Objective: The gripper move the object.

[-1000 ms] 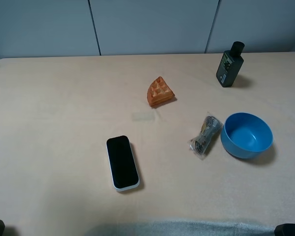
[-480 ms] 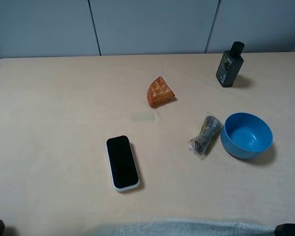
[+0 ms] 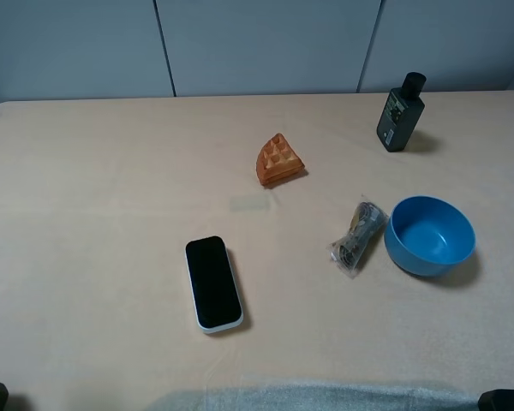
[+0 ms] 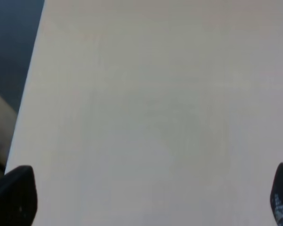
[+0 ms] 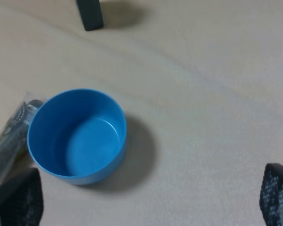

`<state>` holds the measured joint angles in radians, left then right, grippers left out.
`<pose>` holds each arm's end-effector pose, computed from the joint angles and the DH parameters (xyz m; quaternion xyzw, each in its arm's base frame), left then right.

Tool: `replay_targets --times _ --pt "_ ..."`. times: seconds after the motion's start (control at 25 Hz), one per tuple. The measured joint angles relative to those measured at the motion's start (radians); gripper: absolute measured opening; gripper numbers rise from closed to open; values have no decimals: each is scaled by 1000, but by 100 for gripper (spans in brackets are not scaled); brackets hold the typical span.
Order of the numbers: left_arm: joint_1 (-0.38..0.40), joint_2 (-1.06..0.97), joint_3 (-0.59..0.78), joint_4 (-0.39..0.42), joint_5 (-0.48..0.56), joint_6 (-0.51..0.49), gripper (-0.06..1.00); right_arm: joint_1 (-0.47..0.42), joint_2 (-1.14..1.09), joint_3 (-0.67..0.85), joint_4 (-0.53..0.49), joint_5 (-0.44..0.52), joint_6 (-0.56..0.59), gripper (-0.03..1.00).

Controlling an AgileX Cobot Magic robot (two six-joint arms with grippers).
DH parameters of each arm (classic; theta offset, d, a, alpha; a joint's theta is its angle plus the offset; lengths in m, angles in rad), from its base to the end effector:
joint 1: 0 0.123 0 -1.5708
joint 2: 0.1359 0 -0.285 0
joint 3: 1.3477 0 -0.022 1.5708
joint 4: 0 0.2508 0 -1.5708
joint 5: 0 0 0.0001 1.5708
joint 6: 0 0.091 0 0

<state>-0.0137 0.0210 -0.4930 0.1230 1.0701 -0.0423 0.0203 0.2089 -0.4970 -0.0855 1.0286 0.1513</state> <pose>-0.0014 0.0098 0.2752 -0.0141 0.8611 0.0473 0.5061 0.0293 -0.0061 0.2766 0.0551 0.8941 -0.0045 0.4444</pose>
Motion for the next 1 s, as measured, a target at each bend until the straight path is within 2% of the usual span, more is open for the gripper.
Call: replay_targets --times 0.2,1.0 --pt "0 -25 5 -16 -7 42 99 0 0 0 0 0 0 69" --pt "0 -25 5 -18 -7 49 99 0 0 0 0 0 0 69"
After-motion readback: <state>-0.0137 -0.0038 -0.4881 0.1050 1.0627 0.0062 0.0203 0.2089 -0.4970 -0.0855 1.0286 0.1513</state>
